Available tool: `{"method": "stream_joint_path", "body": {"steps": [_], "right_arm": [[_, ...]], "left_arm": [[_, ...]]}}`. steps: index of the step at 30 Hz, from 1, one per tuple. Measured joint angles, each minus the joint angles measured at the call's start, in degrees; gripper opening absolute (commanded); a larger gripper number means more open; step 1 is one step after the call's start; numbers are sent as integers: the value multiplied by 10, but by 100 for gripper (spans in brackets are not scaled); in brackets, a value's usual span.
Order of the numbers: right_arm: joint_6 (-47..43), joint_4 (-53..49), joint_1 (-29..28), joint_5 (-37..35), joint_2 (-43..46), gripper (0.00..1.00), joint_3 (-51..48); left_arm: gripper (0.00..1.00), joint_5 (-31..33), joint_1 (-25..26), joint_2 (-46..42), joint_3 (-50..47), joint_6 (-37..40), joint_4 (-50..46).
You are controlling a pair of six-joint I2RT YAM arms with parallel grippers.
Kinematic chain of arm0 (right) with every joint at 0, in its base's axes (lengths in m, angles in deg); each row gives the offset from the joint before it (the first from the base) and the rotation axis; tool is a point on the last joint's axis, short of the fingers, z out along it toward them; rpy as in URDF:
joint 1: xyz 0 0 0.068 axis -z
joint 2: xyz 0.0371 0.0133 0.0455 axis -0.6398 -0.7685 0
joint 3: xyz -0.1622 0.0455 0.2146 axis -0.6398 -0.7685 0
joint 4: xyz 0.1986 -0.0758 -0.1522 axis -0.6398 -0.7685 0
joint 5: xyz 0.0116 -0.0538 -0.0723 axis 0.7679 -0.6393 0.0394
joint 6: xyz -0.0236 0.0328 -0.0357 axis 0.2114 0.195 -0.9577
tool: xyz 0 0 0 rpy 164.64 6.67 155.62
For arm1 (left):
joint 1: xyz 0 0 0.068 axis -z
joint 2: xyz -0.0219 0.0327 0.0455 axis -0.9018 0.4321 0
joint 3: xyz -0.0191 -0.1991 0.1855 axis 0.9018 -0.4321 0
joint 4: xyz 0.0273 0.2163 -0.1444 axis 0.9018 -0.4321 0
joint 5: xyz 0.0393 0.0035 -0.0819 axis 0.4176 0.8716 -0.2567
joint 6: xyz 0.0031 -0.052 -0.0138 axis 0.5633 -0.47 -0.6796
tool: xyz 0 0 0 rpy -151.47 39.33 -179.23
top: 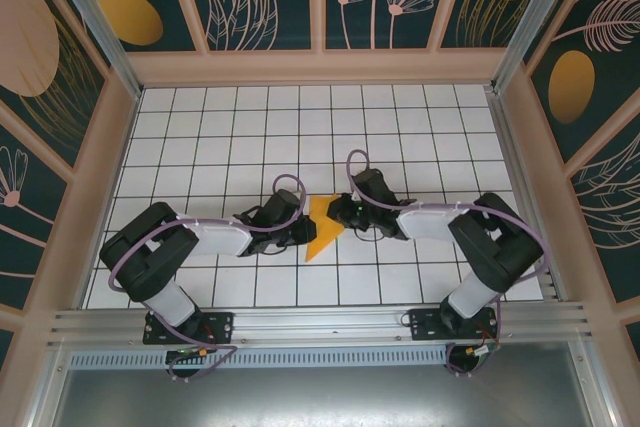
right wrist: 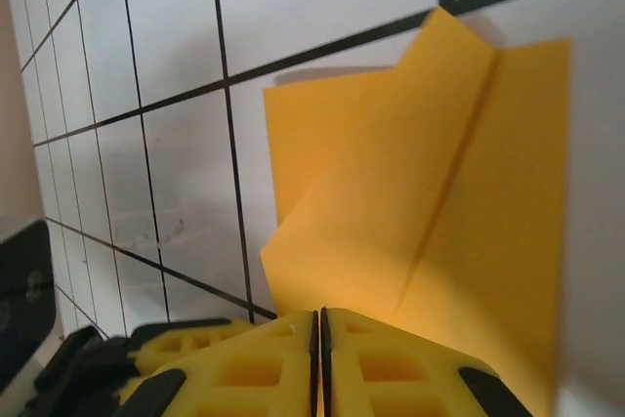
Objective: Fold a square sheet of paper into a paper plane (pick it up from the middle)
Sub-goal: Fourth fold the wing at the center of the table.
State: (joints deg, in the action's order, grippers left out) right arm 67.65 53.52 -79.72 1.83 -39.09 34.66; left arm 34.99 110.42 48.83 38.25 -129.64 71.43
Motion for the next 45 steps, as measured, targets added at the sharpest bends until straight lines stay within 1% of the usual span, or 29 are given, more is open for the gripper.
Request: {"method": "stream_joint_path", "body": {"steps": [8,15,25,28,35,39,45], "right_arm": [[-9,1,10,-12,-90,10,55],[-23,-1,45,10,-107,10,72],[-65,-22,110,-3,-121,12,108],[-75,-32,96,-3,-110,12,108],[-77,-24,21,-3,-89,11,101],[-67,-14,12,-1,-89,11,77],[-61,0,12,-2,-93,10,59]], "left_arm": [[13,-1,0,0,-2,0,3],[12,-3,0,0,-6,0,11],[12,-4,0,-1,-10,0,17],[12,-4,0,-1,-10,0,17],[12,-4,0,-1,-10,0,17],[13,-6,0,-1,-10,0,17],[18,-21,0,-9,-8,-1,6]]}}
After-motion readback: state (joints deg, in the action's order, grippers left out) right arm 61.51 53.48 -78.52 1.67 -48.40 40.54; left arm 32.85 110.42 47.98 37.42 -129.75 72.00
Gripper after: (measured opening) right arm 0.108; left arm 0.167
